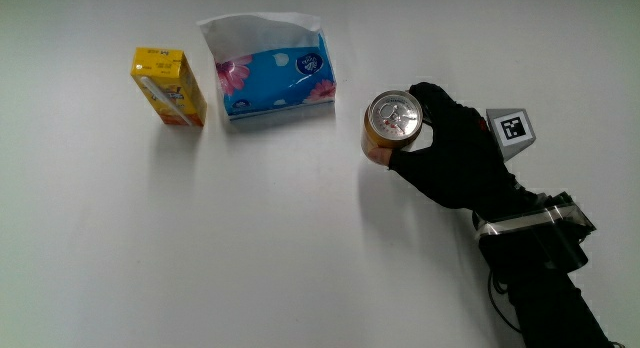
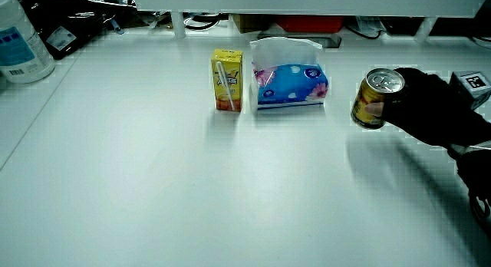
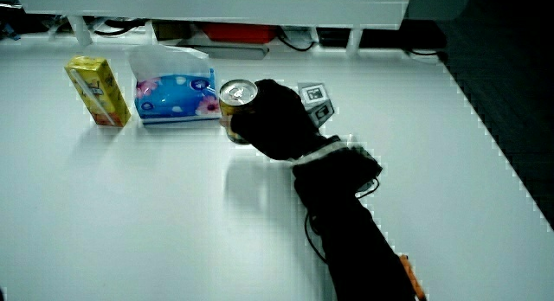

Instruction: Place red bull

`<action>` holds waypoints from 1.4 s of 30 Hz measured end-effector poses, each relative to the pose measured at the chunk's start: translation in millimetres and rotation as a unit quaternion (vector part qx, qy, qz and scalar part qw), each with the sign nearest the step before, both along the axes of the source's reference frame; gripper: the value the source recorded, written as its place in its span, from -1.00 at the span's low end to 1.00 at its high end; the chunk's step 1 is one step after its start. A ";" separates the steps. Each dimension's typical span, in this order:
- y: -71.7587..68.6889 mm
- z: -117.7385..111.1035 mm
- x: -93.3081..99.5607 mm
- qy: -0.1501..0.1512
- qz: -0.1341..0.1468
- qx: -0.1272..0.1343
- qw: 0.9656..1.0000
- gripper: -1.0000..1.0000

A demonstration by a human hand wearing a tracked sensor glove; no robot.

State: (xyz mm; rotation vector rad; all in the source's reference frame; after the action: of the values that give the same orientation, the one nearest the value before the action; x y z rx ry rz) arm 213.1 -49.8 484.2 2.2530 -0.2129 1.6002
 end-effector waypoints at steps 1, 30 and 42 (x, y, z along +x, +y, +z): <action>-0.1 5.5 1.4 0.005 0.002 -0.007 1.000 0.00; 8.9 69.5 31.0 -0.020 0.076 -0.086 0.993 -0.12; 11.7 73.2 30.8 -0.036 0.074 -0.105 0.991 -0.62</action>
State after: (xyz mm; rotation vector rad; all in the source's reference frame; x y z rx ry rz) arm 243.9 -38.1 557.4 2.0946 0.1038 1.6936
